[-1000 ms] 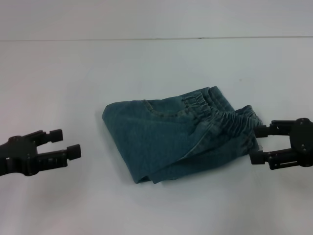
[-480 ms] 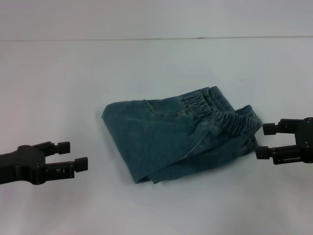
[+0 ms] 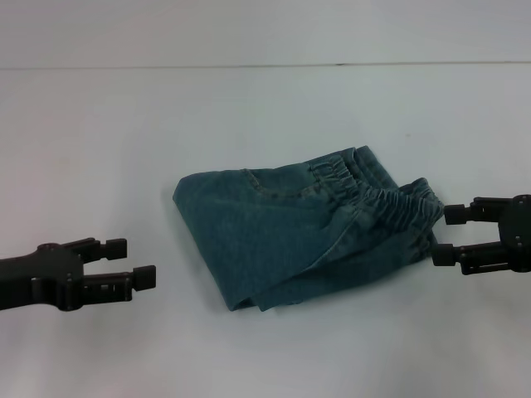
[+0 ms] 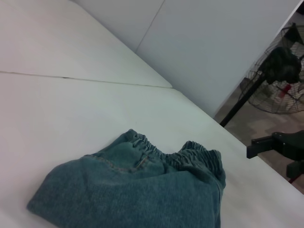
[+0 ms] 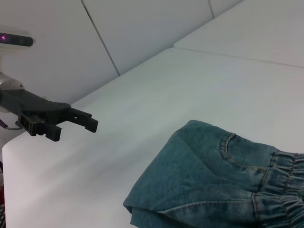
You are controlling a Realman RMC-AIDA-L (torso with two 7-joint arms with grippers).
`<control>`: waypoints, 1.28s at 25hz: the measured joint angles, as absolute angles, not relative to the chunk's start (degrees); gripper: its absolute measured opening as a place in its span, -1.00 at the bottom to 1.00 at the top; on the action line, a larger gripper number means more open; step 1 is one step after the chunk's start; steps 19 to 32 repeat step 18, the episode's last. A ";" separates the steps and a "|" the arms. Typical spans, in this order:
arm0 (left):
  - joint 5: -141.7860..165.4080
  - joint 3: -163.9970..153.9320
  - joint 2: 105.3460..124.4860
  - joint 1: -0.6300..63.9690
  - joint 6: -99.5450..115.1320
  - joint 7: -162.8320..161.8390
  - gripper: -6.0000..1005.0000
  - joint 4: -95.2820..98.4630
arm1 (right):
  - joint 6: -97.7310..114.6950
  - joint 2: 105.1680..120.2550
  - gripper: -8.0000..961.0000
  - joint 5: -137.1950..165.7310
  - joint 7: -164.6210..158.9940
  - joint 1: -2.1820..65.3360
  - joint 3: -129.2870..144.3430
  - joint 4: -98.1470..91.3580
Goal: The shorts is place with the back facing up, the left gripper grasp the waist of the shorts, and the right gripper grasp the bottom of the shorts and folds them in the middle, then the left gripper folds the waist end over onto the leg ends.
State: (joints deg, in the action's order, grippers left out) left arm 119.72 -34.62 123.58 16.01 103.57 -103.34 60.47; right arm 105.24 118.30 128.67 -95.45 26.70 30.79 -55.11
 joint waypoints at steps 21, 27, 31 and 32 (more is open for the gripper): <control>119.54 -34.54 123.56 16.90 104.34 -104.10 0.89 60.56 | 104.57 118.30 0.94 128.76 -95.45 26.39 31.65 -54.93; 119.54 -34.54 123.56 16.90 104.34 -104.10 0.89 60.56 | 104.57 118.30 0.94 128.76 -95.45 26.39 31.65 -54.93; 119.54 -34.54 123.56 16.90 104.34 -104.10 0.89 60.56 | 104.57 118.30 0.94 128.76 -95.45 26.39 31.65 -54.93; 119.54 -34.54 123.56 16.90 104.34 -104.10 0.89 60.56 | 104.57 118.30 0.94 128.76 -95.45 26.39 31.65 -54.93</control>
